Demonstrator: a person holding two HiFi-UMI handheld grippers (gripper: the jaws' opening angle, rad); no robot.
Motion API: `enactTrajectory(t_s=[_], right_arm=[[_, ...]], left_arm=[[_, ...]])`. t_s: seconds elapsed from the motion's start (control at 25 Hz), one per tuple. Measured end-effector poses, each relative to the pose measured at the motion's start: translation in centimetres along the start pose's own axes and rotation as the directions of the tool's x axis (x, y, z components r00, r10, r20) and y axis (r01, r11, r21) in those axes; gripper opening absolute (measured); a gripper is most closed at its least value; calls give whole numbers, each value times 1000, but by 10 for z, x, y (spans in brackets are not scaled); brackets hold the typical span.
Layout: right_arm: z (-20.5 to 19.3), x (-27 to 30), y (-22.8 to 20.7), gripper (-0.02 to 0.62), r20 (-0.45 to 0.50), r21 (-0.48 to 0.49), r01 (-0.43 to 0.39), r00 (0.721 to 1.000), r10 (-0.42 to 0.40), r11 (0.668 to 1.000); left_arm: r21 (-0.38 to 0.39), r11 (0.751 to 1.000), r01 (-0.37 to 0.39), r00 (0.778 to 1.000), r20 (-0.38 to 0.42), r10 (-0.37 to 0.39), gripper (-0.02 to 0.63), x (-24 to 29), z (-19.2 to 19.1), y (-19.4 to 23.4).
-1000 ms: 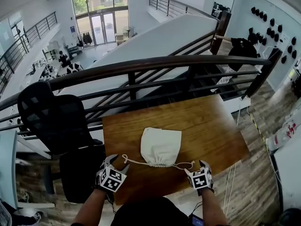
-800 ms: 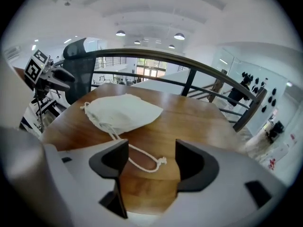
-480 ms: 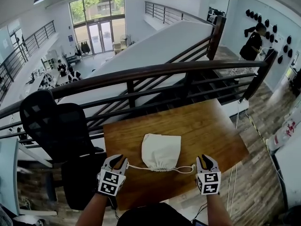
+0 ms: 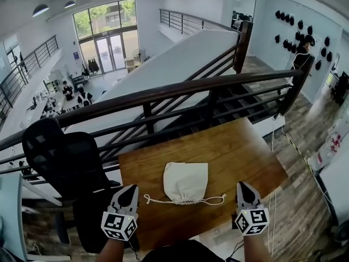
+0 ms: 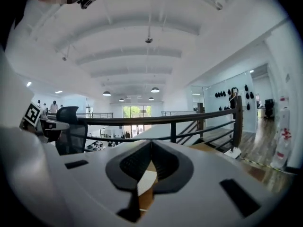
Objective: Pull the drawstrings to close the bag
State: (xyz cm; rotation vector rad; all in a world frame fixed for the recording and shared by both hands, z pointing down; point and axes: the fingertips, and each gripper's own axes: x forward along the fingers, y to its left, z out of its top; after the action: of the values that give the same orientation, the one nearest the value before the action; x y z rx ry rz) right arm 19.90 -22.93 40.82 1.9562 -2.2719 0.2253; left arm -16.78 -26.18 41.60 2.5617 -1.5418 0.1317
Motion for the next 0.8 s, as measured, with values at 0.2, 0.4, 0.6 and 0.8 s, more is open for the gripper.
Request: enactTrajectory(t_s=[0.2,0.4,0.6,0.8], right_arm=[[21,0,14,-3,58,-9,-30,998,30,1000],[32,4,13,-5,90,-17,-26,996,28,1000],[32,3,14,-6,109,16,-35,993,33,999],[26,5,12,-8,99,20,-38,994,36,999]], left_arm=[[-22,999,29,998,58,-28,17,-1,17,-11],[-35,999,41,996,76,-38,15,5,25,-14],[-24,999,37,997,75,-35,14,7,21,-11],[-32,999,25,998,58,-23,12,10,10,-7]])
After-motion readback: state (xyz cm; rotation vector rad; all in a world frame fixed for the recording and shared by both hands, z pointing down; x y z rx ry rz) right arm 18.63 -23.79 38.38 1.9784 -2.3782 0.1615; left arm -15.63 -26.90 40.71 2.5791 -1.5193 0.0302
